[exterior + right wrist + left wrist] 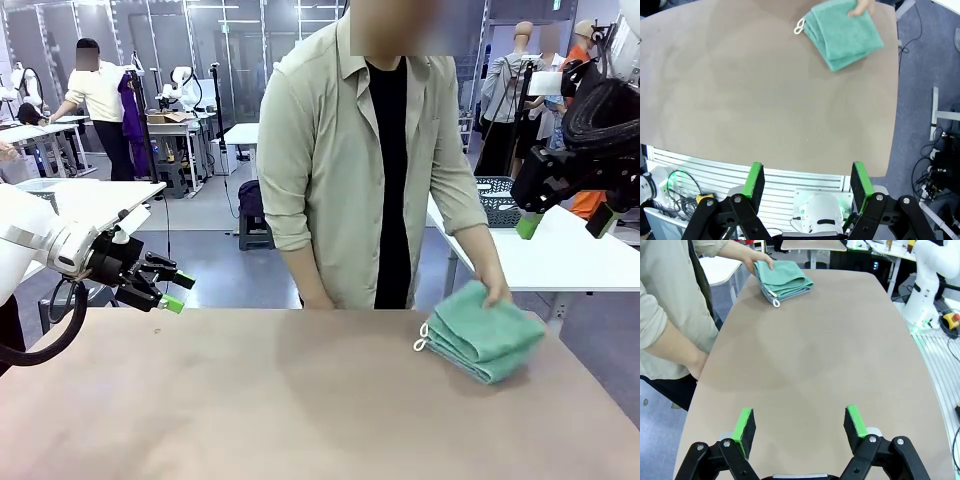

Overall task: Fold the towels and place them in the basket.
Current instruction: Stack the folded Towel with hook on the right side of the table.

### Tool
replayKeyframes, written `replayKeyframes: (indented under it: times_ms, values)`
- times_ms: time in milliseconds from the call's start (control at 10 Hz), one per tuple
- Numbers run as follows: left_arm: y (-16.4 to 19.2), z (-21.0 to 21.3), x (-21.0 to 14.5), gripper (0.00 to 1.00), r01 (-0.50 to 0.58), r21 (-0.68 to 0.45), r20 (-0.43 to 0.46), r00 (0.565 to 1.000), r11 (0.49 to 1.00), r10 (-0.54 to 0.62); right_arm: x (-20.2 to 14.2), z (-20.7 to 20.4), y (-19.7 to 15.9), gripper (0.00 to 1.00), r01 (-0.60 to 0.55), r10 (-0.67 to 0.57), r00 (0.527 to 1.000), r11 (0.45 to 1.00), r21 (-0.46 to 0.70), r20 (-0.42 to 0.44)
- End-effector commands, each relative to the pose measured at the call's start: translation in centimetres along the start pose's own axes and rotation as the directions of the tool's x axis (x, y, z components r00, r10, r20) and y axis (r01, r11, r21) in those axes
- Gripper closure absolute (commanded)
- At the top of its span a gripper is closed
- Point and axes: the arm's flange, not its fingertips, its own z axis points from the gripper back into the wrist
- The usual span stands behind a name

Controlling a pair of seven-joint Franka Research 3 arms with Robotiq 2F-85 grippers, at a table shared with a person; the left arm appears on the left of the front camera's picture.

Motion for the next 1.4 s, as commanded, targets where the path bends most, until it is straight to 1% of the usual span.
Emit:
replayKeyframes:
  times_ms: [0, 1300]
  values:
    - [-0.06, 0.12, 0.20, 0.10, -0.008, -0.004, 0.010, 1.000, 1.000, 0.008, 0.09, -0.11, -0.01, 0.14, 0.000, 0.000, 1.000, 1.000, 0.001, -0.003]
    - [-0.06, 0.12, 0.20, 0.10, -0.008, -0.004, 0.010, 1.000, 1.000, 0.008, 0.09, -0.11, -0.01, 0.14, 0.000, 0.000, 1.000, 1.000, 0.001, -0.003]
